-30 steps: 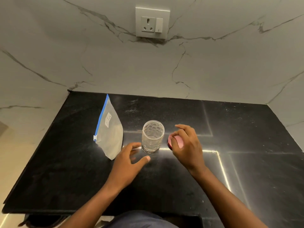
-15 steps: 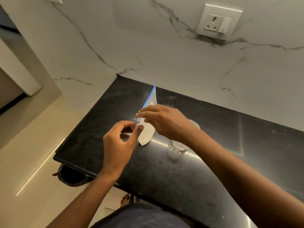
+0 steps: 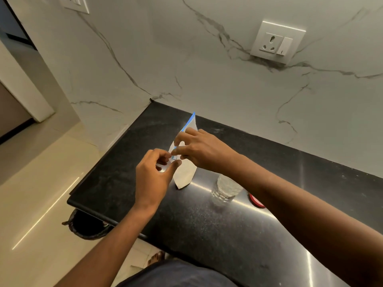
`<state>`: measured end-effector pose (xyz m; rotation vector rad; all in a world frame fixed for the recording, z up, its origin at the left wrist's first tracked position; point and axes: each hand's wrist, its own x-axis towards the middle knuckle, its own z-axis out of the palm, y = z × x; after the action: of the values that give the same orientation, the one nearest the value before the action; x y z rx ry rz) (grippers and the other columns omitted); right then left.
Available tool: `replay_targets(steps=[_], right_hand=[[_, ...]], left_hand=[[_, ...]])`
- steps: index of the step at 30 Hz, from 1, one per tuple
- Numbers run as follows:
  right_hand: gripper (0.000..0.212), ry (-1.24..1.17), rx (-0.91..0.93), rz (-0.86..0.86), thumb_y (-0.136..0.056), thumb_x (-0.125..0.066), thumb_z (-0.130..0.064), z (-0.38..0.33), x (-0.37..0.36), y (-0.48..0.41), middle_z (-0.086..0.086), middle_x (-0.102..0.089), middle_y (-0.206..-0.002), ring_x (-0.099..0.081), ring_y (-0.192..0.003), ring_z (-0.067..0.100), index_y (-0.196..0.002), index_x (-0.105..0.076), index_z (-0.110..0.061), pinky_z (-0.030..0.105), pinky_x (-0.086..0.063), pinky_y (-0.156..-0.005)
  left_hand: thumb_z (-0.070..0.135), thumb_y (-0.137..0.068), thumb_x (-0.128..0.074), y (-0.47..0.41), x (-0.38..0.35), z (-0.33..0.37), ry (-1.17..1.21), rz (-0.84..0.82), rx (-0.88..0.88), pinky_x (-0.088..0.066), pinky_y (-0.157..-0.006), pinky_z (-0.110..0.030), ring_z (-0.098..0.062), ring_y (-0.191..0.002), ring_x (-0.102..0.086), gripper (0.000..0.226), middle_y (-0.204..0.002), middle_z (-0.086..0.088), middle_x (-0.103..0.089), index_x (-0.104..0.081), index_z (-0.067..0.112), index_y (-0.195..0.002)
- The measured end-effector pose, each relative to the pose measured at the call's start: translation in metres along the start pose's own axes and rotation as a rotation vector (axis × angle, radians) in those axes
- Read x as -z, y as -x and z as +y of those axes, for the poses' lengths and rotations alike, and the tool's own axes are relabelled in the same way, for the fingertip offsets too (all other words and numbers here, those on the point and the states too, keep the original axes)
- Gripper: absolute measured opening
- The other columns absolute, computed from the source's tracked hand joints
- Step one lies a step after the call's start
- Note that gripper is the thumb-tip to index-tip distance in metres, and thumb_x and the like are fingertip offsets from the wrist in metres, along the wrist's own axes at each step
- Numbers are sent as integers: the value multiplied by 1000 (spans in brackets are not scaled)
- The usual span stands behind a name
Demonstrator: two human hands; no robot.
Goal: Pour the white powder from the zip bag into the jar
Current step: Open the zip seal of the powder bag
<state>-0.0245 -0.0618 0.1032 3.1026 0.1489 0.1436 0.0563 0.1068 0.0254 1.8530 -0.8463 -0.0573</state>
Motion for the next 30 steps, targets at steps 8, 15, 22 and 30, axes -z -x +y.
replay_targets(steps=[8,15,22,30], right_hand=[[47,179,94,106,-84,-86,-15,5,-15,-1,11,-63,-136,-57,-123,31,-127,-69,-21,44,-48,-93],[46,66,100,156,-87,-82,-12,4,-10,-3,10,-68,-134,-60,-126,32,-131,-69,-20,44,-46,-96],[40,51,119,126,-90,-79,-9,12,0,-5,9,-71,-130,-57,-131,36,-128,-73,-20,52,-45,-98],[33,-34,45,27,-101,-67,-25,27,15,-12,1,-64,-142,-41,-147,26,-134,-70,-24,48,-33,-109]], left_hand=[[35,-83,-80,-9,10,-7,-182,-11,-126,-57,-91,-60,-25,-104,-74,42,-115,-9,-79,-78,9,-116],[36,-86,-72,-13,16,-4,-174,-6,-114,-58,-87,-59,-25,-93,-76,39,-103,-9,-82,-80,7,-110],[31,-86,-78,-12,12,1,-242,16,-107,-54,-90,-52,-24,-91,-75,31,-103,-6,-82,-81,10,-109],[33,-85,-80,-14,12,10,-234,39,-108,-54,-88,-52,-24,-88,-75,33,-101,-7,-83,-82,10,-108]])
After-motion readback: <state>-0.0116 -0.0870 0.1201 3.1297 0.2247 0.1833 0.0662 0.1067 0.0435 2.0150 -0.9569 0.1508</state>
